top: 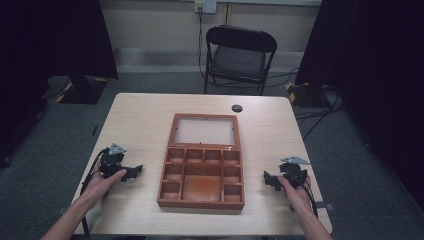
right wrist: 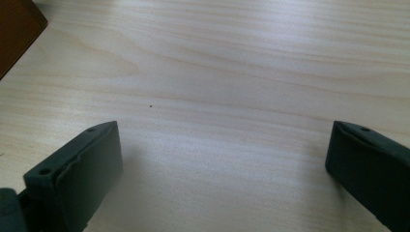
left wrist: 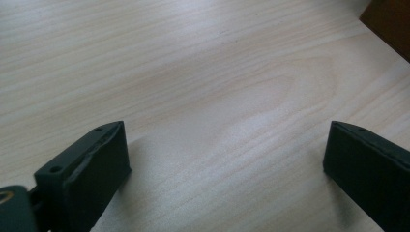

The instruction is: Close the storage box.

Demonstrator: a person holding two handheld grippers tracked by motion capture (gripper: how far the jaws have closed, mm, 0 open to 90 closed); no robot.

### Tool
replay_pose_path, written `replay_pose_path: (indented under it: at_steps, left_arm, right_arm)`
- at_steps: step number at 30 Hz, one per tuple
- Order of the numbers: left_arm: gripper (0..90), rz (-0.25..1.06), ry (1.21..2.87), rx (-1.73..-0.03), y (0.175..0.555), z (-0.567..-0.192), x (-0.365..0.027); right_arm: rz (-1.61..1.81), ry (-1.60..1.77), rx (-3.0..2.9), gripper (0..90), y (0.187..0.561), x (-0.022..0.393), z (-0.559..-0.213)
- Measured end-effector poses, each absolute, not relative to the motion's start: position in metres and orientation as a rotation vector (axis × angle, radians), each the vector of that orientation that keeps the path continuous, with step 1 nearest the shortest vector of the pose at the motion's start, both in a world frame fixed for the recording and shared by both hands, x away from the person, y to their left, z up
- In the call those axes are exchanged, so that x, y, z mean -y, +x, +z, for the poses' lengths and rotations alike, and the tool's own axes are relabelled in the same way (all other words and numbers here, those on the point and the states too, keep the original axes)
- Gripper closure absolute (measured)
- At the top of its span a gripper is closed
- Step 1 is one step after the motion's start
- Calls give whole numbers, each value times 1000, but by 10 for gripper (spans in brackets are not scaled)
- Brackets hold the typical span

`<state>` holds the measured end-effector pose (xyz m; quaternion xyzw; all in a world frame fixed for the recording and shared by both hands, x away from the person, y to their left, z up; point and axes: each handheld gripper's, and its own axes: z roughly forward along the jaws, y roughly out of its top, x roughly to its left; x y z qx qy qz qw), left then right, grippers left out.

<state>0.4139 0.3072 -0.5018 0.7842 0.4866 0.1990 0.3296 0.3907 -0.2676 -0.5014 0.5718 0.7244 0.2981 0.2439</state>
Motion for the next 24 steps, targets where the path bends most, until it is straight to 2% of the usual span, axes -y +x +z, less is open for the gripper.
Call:
replay_pose_path:
  at_steps: [3,6,11,12,14,15,16,18,20,24]
  left_arm:
    - [42,520,2056,-1275,414,-501,-307]
    - [151,514,2035,-1288,414,-497,-308]
    - [159,483,2027,-1302,414,-495,-307]
    - [165,465,2041,-1281,414,-494,-305]
    - [175,444,2036,-1271,415,-492,-302]
    - [175,439,2034,-1262,415,-490,-300]
    - [175,438,2037,-1256,415,-488,-300]
    - [176,438,2028,-1241,416,-482,-295]
    - [177,451,2011,-1230,416,-477,-291]
    - [194,446,2007,-1199,419,-467,-282]
  right_arm:
    - [824,1565,-1978,0,390,268,-501]
    - [821,1568,-1984,0,390,268,-501]
    - [790,1559,-2053,4,390,269,-497]
    - [789,1564,-2056,36,390,267,-496]
    - [795,1521,-2083,172,391,266,-492]
    - [801,1517,-2085,191,391,265,-491]
    - [804,1518,-2092,143,391,264,-491]
    - [805,1538,-2088,172,391,265,-490]
    - [818,1559,-2074,134,394,268,-488]
    - [861,1582,-2029,148,401,268,-480]
